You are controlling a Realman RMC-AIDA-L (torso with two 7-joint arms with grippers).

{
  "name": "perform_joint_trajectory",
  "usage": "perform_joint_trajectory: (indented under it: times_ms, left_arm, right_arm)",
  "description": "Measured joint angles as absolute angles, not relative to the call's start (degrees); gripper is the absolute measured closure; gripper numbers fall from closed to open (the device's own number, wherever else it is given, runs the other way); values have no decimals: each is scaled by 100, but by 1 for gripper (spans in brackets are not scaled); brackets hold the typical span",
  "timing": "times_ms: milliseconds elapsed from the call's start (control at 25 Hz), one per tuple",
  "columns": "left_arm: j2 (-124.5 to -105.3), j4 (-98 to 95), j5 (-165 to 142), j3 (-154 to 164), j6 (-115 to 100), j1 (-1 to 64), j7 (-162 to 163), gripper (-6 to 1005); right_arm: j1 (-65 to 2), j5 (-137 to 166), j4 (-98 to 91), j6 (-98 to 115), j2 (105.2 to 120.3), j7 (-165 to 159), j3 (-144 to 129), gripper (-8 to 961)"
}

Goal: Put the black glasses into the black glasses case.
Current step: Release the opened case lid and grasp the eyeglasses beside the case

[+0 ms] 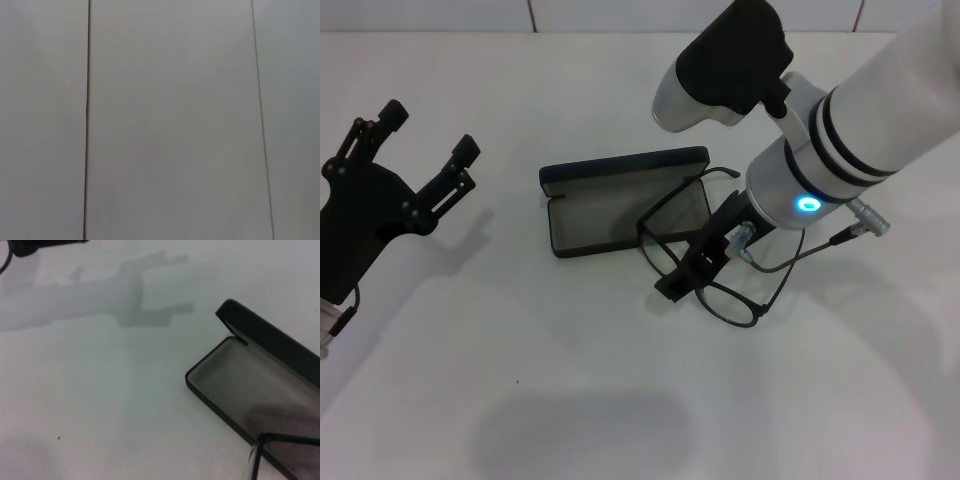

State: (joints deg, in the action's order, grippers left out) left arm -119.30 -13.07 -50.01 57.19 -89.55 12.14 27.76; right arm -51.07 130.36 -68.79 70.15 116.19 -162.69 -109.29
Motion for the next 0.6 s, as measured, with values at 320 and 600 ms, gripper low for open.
perform_joint_trajectory:
  times_ms: [320, 600]
  left_arm:
    - [-11929, -1310, -5029, 5714, -8951, 1243, 2774, 111]
    - [-11906, -1323, -5027, 5712, -8947, 1256, 2769, 112]
  right_arm:
    - [-5221, 12860, -6535, 6801, 11618, -16249, -11107, 277]
    - [-5328, 12797, -6232, 6592, 11619, -16238, -11372, 416]
